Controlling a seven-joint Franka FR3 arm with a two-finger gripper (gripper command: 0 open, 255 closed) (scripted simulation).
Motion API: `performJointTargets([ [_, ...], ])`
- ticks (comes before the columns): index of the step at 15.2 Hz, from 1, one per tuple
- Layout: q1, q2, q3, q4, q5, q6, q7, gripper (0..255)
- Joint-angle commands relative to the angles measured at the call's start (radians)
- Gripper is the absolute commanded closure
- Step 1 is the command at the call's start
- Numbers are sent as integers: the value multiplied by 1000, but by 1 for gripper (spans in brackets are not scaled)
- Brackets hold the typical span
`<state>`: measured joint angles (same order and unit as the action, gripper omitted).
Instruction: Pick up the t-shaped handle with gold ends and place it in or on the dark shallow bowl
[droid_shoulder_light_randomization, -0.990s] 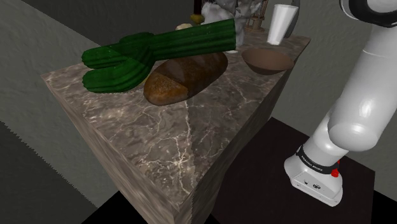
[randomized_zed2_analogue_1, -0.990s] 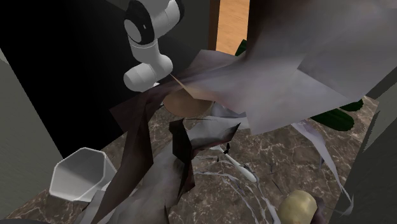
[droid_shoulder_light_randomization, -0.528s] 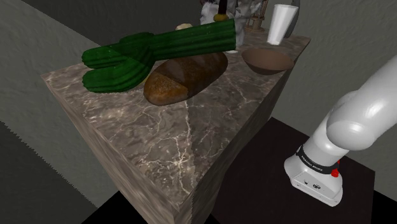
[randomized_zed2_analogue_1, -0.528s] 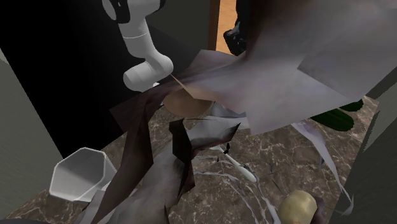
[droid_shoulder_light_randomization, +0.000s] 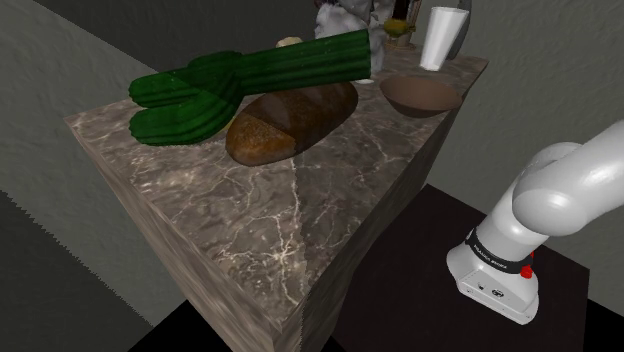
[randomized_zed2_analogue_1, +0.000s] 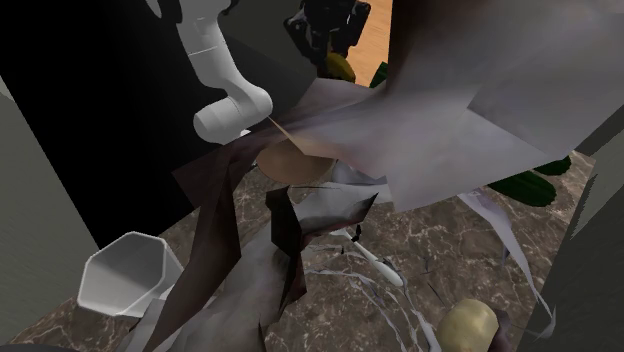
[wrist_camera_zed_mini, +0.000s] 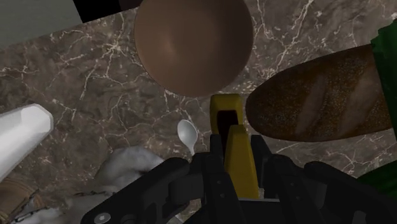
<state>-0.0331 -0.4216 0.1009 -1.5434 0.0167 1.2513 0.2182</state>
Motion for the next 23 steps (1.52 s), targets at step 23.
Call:
performJointTargets([
  [23, -3, -351, -68, -474, -9, 123, -77, 255],
])
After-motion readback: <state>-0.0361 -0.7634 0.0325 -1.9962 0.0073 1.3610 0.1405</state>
